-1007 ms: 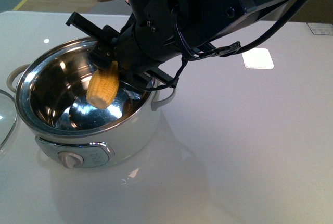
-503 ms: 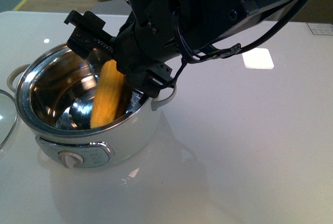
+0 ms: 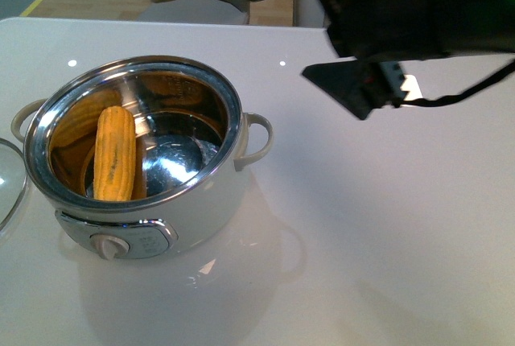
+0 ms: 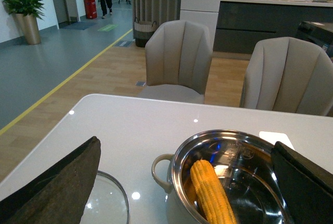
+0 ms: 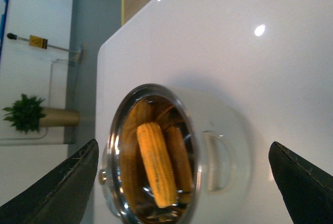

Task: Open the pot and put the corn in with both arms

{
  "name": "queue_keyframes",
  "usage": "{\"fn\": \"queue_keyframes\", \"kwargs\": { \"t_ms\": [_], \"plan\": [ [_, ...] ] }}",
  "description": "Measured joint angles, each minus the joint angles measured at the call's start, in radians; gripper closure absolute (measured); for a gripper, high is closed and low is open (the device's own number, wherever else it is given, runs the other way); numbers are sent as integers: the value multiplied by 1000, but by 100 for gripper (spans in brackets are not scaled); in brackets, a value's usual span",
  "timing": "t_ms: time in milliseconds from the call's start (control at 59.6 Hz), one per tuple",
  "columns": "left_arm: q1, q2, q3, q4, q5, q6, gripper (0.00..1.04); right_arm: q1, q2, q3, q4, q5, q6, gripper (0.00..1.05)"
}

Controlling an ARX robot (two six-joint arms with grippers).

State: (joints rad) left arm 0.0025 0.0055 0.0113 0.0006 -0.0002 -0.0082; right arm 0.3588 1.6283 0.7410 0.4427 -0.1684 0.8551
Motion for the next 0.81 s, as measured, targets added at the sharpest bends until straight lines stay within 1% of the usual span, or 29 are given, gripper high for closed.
{"fn": "queue_keyframes", "kwargs": {
  "t_ms": [117,168,302,386,487,520,554,587,604,621,654,671,705,722,806],
  "plan": [
    [0,0,0,0,0,0,7,-84,-197,-122,-63,7,-131,9],
    [0,0,0,0,0,0,7,-112,-265,-156,-90,0,-164,9],
    [0,0,0,0,0,0,7,-195,-506,-259,-208,-13,-288,9],
    [0,0,0,0,0,0,7,-230,-632,-303,-274,-27,-332,9],
    [0,0,0,0,0,0,7,-241,-687,-317,-280,-24,-365,9],
    [0,0,0,0,0,0,7,-229,-684,-342,-204,48,-415,12],
    [0,0,0,0,0,0,7,-217,-684,-400,-48,161,-493,19],
    [0,0,0,0,0,0,7,-217,-687,-455,80,244,-585,26],
    [0,0,0,0,0,0,7,-219,-695,-489,153,279,-656,31],
    [0,0,0,0,-1,0,7,-222,-700,-499,171,284,-674,33],
    [0,0,0,0,0,0,7,-231,-722,-525,215,289,-722,40],
    [0,0,0,0,0,0,7,-232,-729,-529,219,288,-739,42],
    [0,0,0,0,0,0,7,-238,-757,-545,224,282,-772,49],
    [0,0,0,0,0,0,7,-239,-763,-549,224,279,-776,50],
    [0,0,0,0,0,0,7,-256,-811,-584,214,268,-817,66]
  ]
}}
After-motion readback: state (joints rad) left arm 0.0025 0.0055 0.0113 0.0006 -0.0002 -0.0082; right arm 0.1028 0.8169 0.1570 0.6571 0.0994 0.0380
